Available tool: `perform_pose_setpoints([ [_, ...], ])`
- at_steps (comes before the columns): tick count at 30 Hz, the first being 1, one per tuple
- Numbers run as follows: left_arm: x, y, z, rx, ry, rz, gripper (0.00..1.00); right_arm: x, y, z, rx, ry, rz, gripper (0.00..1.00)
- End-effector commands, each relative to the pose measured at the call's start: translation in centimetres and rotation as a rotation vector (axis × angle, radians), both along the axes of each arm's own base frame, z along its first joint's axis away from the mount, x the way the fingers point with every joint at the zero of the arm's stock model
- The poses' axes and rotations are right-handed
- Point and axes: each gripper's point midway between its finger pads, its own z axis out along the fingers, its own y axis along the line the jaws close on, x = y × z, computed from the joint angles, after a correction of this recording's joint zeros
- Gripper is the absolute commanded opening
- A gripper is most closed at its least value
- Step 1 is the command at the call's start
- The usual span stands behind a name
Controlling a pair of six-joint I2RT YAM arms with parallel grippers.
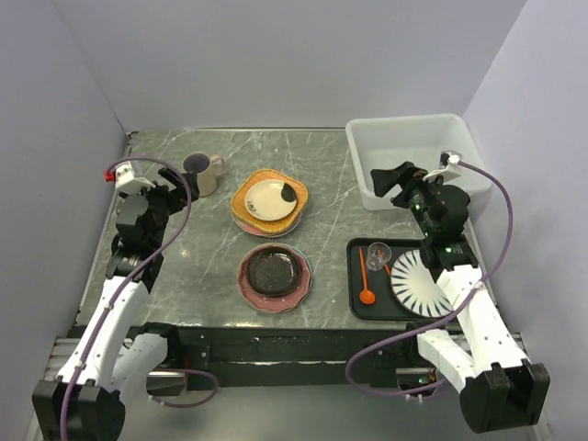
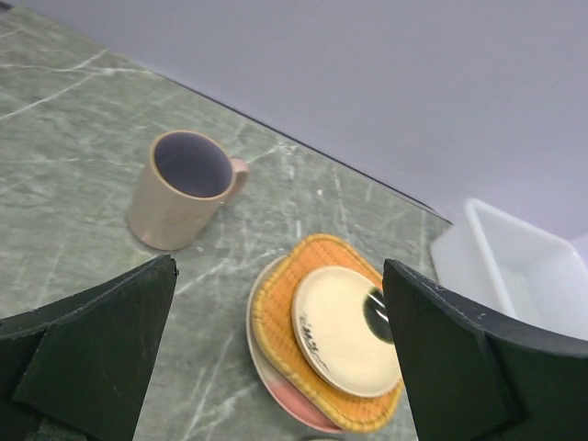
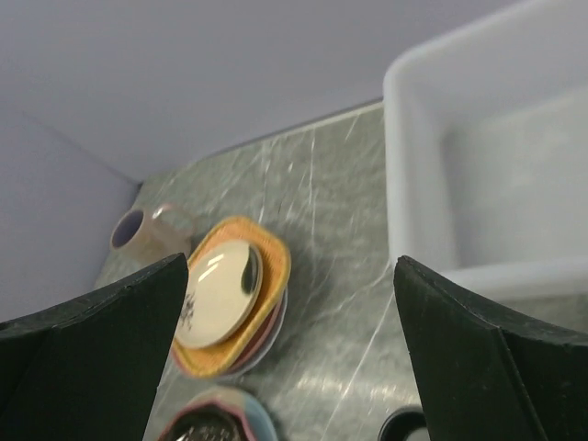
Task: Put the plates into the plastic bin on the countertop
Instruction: Pick up the plate at the center of the board.
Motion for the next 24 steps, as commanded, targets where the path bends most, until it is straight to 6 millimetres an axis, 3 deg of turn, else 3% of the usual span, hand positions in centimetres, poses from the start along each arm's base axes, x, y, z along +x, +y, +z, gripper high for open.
perform_pose_setpoints([
  [1, -0.7, -1.5, 1.4, 0.014, -0.026, -0.092, 0.99, -0.6, 2.6, 0.2, 0.032, 0.041, 0.119, 1.0],
  [6, 1.6, -2.0, -1.4, -0.053, 0.087, -0.088, 0.99, 0.0, 3.7, -1.3, -0.021, 0.106, 0.154, 1.0],
  [7, 2.4, -2.2, -3.2, -0.074, 0.146, -0.088, 0.99, 0.1, 3.9, -1.5, -0.02, 0.114, 0.162, 1.0],
  [9, 3.4, -3.0, -3.7, -0.092, 0.186, -0.119, 0.99, 0.3, 4.6, -1.8, -0.018, 0.122, 0.205, 1.0],
  [10, 4.0, -3.5, -5.3, -0.081, 0.241, -0.141, 0.99, 0.3, 5.0, -1.9, -0.015, 0.125, 0.226, 1.0],
  [14, 5.4, -5.6, -5.7, -0.083, 0.264, -0.256, 0.99, 0.9, 5.7, -2.6, -0.024, 0.167, 0.266, 1.0],
  [20, 6.0, -5.9, -6.2, -0.155, 0.259, -0.252, 0.99, 1.2, 5.8, -2.8, -0.06, 0.19, 0.279, 1.0],
  [24, 6.1, -7.8, -5.8, -0.137, 0.257, -0.371, 0.99, 1.2, 6.3, -3.2, -0.057, 0.196, 0.313, 1.0],
])
